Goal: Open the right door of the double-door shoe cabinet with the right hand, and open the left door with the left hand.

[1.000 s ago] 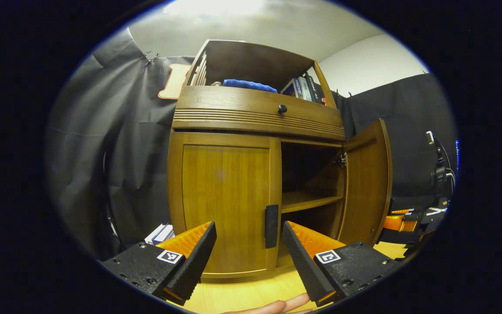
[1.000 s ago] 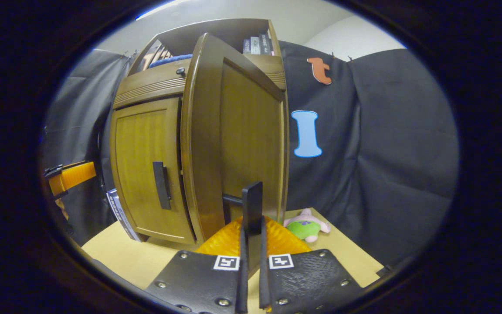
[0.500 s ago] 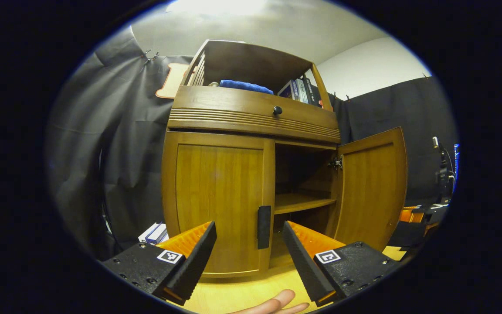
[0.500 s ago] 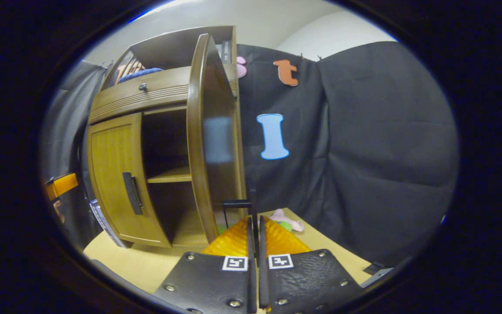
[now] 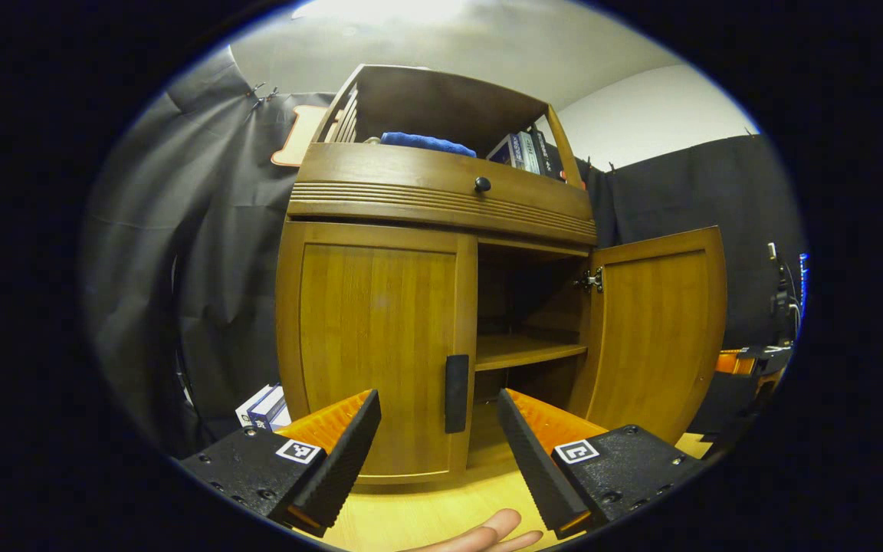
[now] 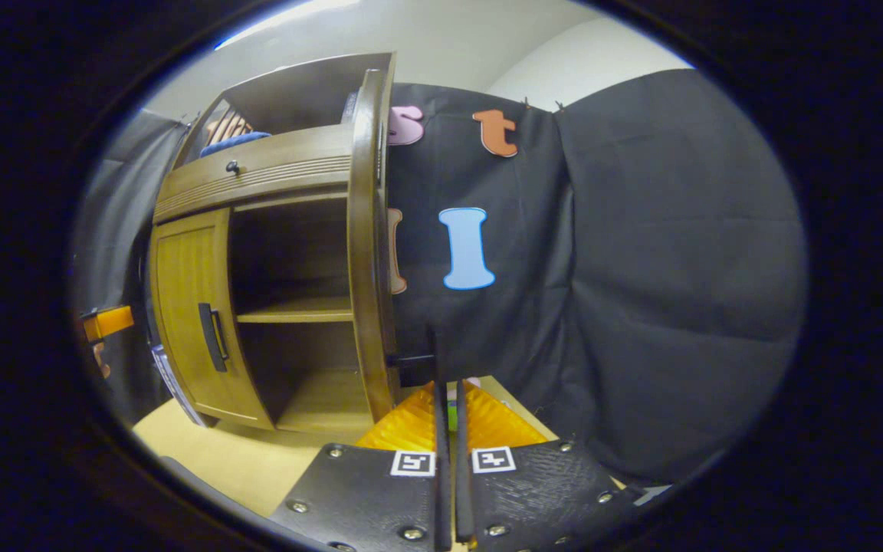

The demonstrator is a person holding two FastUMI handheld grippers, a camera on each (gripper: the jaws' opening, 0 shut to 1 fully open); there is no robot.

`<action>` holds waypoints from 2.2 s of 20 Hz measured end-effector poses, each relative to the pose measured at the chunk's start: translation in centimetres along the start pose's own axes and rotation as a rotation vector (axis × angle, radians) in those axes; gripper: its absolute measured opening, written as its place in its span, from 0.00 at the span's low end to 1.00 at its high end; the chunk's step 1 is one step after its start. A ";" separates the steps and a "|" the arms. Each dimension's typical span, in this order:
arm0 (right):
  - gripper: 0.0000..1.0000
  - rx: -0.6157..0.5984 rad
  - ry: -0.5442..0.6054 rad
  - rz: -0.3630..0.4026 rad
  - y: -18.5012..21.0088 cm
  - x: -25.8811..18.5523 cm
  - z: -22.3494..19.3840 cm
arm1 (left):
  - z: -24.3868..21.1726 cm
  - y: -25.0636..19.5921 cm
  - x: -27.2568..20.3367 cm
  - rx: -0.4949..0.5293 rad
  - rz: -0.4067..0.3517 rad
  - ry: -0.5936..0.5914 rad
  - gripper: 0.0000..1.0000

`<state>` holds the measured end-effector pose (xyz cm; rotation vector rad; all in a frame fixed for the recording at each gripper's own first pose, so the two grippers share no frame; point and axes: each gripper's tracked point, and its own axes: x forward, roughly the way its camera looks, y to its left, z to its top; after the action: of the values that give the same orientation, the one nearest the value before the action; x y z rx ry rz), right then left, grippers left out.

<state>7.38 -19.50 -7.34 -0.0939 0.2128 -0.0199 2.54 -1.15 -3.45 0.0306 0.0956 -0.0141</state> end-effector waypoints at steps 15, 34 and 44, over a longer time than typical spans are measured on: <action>0.25 0.114 -0.015 0.097 -1.4 -0.5 0.4 | -1.3 -2.3 4.4 0.007 0.015 -0.020 0.92; 1.00 0.038 -0.245 0.055 1.6 -16.1 11.0 | -6.2 -1.5 17.2 0.036 0.087 0.072 0.89; 0.97 0.026 -0.269 0.159 7.8 -19.1 12.4 | -7.1 -2.2 18.8 0.049 0.042 0.080 0.33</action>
<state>-8.62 -10.09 7.97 -0.0528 -0.0492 0.1475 20.54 -3.36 -12.42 0.0825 0.1747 0.0270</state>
